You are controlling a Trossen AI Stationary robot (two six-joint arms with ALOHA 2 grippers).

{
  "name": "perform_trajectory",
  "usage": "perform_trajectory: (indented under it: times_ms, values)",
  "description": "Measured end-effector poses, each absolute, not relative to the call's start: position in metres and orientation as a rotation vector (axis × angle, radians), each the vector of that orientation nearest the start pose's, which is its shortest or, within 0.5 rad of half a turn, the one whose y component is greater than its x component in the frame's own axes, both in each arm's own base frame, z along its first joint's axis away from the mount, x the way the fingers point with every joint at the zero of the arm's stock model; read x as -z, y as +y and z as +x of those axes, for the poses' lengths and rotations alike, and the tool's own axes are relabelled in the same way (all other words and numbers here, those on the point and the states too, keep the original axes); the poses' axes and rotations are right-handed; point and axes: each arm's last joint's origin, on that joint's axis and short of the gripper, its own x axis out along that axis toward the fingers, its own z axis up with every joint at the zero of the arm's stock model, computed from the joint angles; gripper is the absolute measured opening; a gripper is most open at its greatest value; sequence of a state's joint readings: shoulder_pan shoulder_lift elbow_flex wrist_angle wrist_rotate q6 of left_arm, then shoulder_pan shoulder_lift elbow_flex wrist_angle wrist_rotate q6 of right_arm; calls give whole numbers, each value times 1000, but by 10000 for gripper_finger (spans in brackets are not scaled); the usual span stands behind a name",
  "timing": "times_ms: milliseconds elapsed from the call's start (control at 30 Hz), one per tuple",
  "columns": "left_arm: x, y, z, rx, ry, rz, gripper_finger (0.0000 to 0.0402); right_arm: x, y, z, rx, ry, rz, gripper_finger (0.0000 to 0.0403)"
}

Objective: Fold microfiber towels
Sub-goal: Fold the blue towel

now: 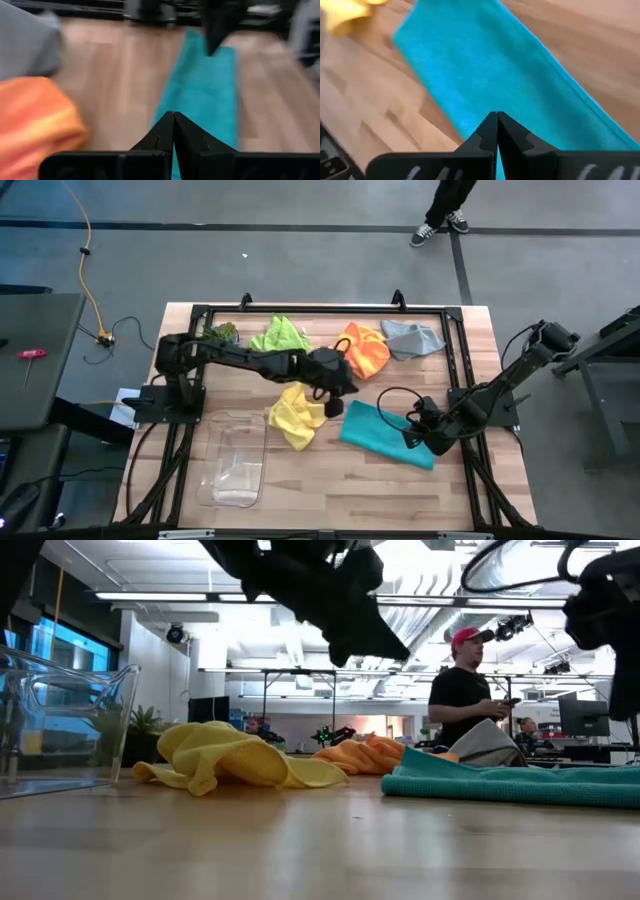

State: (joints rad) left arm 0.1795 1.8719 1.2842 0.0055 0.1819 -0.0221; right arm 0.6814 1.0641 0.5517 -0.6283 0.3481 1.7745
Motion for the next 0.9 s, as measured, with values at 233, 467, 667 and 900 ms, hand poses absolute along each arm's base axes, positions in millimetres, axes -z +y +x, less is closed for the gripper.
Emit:
perform_trajectory:
  times_ms: [233,467,667,900]
  values:
    - [-193,50,399,43,604,-258,0,-180,109,129,687,1126,1141,5]
    - [-189,30,399,99,568,-317,0,-191,108,119,803,1284,1125,76]
    - [-189,23,399,109,579,-330,0,-182,110,118,907,1312,1135,162]
    - [-189,21,399,105,583,-360,0,-163,115,121,1072,1302,1176,235]
